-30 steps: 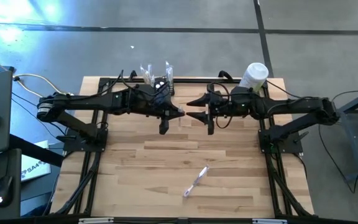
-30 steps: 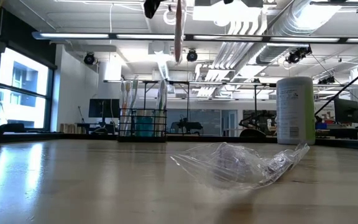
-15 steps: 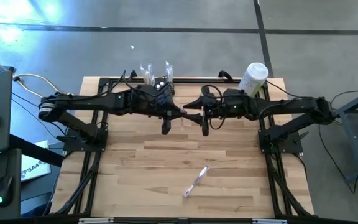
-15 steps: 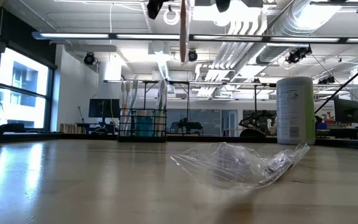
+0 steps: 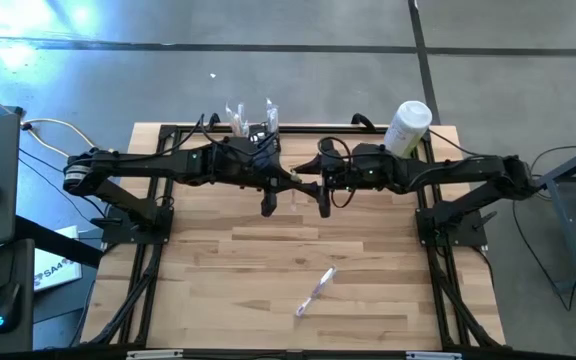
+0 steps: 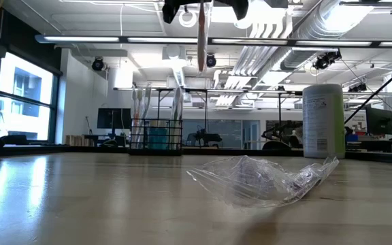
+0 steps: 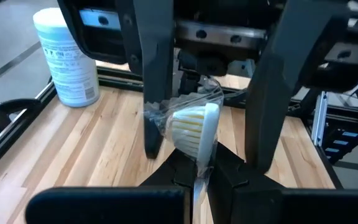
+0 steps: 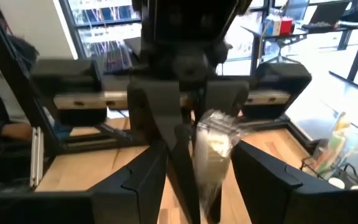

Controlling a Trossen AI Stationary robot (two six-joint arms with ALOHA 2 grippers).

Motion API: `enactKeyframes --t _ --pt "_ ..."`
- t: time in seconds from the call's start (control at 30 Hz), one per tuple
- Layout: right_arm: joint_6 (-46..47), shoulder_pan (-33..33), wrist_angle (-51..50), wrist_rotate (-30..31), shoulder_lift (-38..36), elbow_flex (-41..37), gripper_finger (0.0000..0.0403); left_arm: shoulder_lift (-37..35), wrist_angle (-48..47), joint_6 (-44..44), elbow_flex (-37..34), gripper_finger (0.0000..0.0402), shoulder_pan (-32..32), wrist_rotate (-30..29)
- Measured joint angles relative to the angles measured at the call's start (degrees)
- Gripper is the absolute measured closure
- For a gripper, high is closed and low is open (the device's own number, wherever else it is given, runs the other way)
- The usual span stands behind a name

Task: Pick & Place toothbrushing station
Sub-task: Put the orange toothbrush into the black wire organizer

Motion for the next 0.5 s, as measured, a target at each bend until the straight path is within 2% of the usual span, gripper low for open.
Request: enactKeyframes --t 0.23,0.5 --pt "-1.2 0.0 1.3 -1.4 0.2 -0.1 0.0233 0.0 0.1 -0.3 0.0 0.0391 0.0 0.1" --pt "-2.5 0.0 1.2 -2.4 0.2 -0.1 0.0279 0.0 -0.2 -0.7 0.0 0.0392 0.0 0.1"
